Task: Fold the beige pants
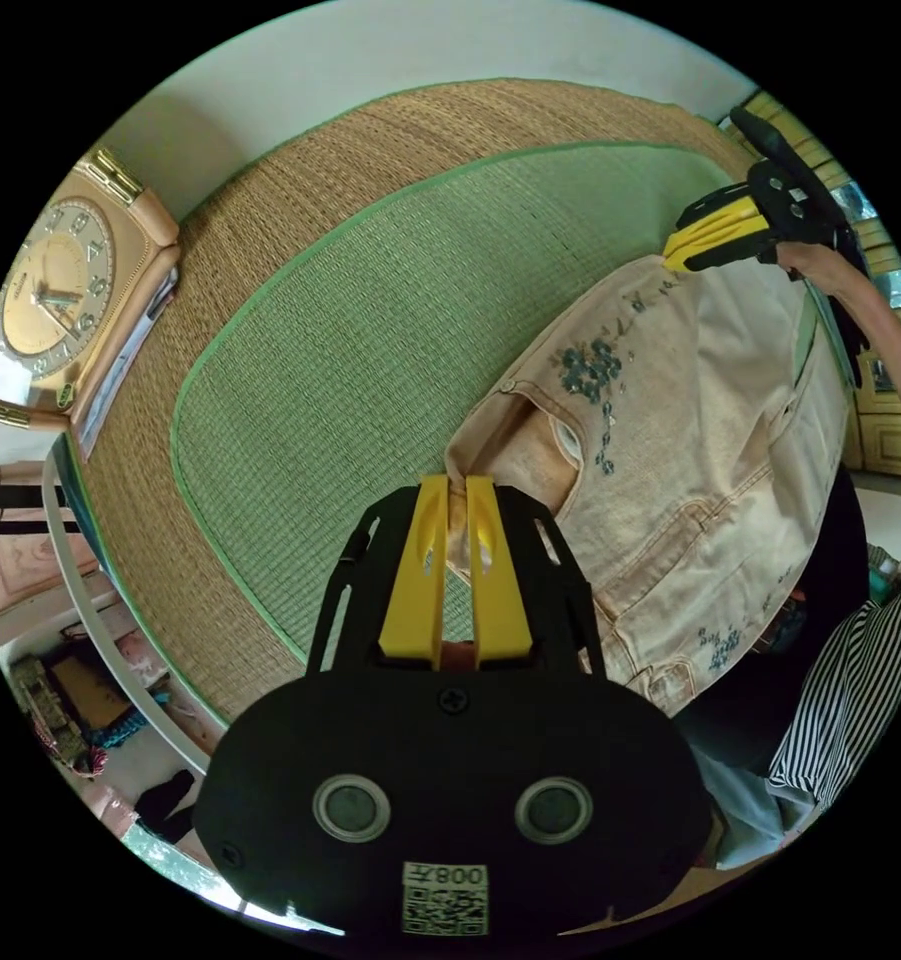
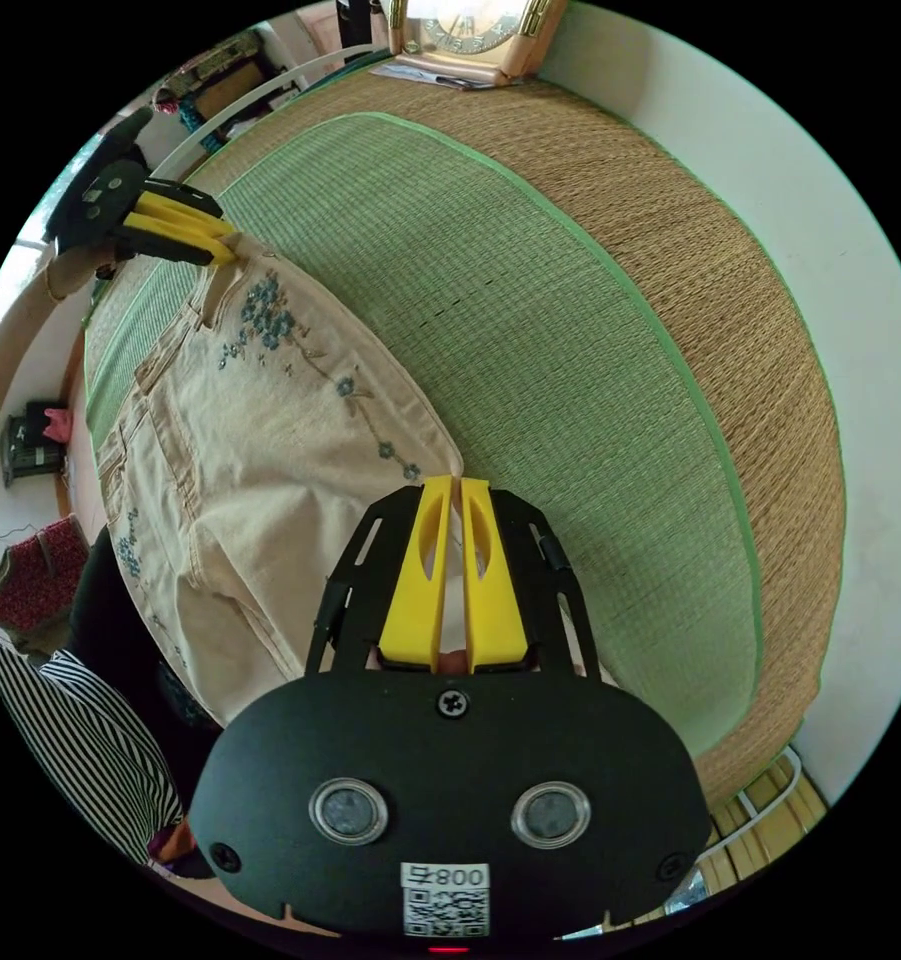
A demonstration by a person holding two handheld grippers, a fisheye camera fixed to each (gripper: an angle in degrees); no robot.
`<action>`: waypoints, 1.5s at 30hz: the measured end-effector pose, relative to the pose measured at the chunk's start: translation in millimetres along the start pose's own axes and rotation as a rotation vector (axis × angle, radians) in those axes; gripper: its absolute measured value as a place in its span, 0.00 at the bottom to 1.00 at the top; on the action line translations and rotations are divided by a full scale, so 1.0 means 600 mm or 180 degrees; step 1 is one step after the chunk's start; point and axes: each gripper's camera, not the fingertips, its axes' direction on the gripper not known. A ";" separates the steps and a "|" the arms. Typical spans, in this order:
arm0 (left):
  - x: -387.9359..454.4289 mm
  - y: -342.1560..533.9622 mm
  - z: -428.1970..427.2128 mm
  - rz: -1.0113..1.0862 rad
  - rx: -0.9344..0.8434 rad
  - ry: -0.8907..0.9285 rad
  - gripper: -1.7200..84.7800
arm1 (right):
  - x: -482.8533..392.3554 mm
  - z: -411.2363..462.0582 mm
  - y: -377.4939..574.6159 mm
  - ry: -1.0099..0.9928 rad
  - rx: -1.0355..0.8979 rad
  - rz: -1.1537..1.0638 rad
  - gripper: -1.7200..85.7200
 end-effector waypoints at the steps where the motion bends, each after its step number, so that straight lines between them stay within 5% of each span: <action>1: 0.014 0.008 -0.002 -0.0005 0.0027 -0.0048 0.05 | -0.008 -0.013 0.007 0.0024 0.0024 0.0012 0.04; 25: 0.369 0.349 -0.031 0.0113 0.0854 -0.0654 0.04 | -0.367 -0.356 0.383 0.0442 0.0741 -0.0055 0.03; 45: 0.572 0.583 0.161 0.0751 0.0459 -0.0505 0.04 | -0.613 -0.269 0.597 0.0167 0.0230 -0.0130 0.04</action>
